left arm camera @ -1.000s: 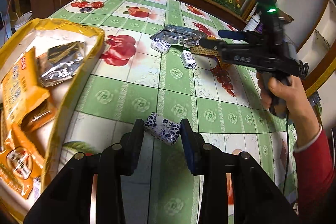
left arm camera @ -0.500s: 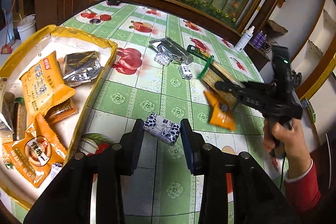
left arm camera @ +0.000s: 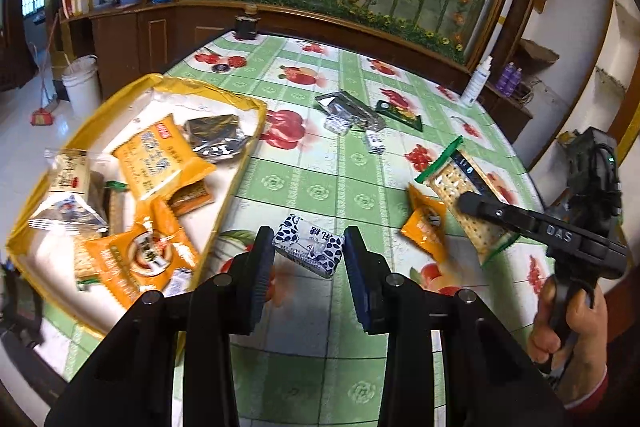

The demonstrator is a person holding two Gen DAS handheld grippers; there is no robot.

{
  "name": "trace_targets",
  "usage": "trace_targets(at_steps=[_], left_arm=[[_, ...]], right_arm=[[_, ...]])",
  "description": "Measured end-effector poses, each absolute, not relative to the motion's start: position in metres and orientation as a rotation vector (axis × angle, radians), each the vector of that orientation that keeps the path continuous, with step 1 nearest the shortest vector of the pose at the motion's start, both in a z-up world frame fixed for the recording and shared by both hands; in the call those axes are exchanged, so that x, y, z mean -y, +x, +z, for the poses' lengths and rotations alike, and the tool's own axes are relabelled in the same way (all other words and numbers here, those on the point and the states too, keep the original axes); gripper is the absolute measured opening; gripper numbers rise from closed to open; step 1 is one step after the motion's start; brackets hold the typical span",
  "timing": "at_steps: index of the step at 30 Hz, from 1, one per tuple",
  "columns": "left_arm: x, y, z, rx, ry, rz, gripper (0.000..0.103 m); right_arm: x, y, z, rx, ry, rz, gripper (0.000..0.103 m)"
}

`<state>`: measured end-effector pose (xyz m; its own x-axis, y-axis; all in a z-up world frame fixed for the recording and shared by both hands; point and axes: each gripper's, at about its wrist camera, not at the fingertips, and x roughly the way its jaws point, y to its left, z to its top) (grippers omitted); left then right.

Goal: Organize snacks
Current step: 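Grasp the long green-ended cracker pack with the right tool while the left tool holds the candy bar, then carry the candy bar and cracker pack into the tray and open both tools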

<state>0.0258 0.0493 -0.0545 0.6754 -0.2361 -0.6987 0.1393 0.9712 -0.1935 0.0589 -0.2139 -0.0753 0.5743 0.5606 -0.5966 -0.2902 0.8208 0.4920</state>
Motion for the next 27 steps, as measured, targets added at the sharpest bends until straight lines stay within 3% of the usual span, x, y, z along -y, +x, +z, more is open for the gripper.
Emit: trace_targets(at_steps=[10, 27], left_arm=[[-0.056, 0.005, -0.047, -0.749, 0.031, -0.036, 0.033], [-0.125, 0.024, -0.058, -0.776, -0.037, 0.107, 0.033]], right_arm=[[0.156, 0.040, -0.074, -0.830, 0.327, 0.602, 0.019], [0.073, 0.071, -0.074, -0.876, 0.324, 0.728, 0.019]])
